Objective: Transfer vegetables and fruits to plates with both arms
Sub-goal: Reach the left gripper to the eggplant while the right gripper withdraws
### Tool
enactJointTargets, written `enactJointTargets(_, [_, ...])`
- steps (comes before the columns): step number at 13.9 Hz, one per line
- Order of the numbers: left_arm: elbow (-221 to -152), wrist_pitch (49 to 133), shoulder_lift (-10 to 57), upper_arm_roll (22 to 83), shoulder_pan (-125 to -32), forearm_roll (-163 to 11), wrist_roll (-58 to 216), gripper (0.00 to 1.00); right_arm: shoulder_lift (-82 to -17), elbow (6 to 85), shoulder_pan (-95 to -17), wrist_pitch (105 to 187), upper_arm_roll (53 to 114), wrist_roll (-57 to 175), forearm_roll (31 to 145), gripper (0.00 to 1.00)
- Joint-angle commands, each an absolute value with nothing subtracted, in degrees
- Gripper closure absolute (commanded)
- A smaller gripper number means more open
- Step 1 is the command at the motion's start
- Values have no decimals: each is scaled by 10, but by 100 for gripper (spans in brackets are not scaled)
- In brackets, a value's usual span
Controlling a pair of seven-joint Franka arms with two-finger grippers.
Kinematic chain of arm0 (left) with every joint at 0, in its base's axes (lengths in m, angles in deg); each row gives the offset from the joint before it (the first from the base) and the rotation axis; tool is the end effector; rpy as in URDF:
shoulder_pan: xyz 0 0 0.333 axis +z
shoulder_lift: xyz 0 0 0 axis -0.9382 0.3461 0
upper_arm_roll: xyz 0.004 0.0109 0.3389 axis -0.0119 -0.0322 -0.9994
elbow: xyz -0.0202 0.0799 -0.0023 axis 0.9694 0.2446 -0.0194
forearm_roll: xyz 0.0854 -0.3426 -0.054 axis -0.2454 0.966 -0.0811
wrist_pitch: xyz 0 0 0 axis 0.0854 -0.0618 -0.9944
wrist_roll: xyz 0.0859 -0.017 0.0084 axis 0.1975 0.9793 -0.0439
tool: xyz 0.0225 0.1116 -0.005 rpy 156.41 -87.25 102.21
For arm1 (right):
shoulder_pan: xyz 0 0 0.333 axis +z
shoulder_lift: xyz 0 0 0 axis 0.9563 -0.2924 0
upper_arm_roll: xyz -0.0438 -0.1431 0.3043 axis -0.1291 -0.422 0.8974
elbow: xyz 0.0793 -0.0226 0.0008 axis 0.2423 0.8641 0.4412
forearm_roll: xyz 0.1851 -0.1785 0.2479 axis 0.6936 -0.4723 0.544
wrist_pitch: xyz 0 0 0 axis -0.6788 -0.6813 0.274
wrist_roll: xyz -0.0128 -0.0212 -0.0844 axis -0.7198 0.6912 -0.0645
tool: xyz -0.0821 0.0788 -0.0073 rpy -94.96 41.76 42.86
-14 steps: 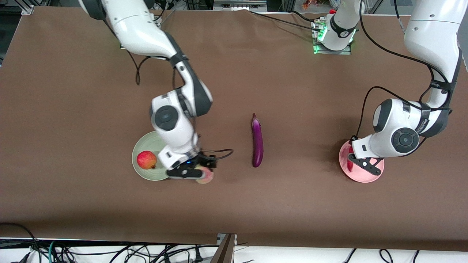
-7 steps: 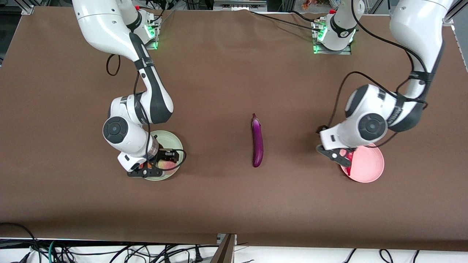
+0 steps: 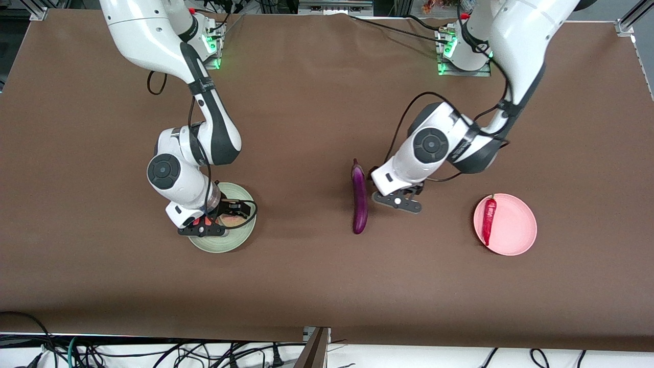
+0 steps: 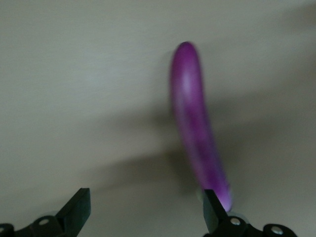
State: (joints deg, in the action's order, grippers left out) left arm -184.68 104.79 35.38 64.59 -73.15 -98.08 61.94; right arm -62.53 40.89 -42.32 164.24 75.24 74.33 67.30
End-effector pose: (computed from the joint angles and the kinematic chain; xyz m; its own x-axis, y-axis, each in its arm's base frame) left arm 0.5774 -0.3173 0.2899 0.9729 -0.2285 -0.0340 -0.2223 -0.9660 0.1323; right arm 0.6402 0.2301 0.2945 0.9981 -0.0246 0.0568 -0.0192 -0.9953 -0.0948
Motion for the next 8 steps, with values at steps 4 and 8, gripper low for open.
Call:
enactJointTargets(4, [-1841,1135,408,574,-820,-991,533,0,-518,394,-421,1481,735,764,674,1])
enactJointTargets(8, [-1835,1137,421,549,-854,-991,493,27,-398,394,-421,1329,721,775,613,0])
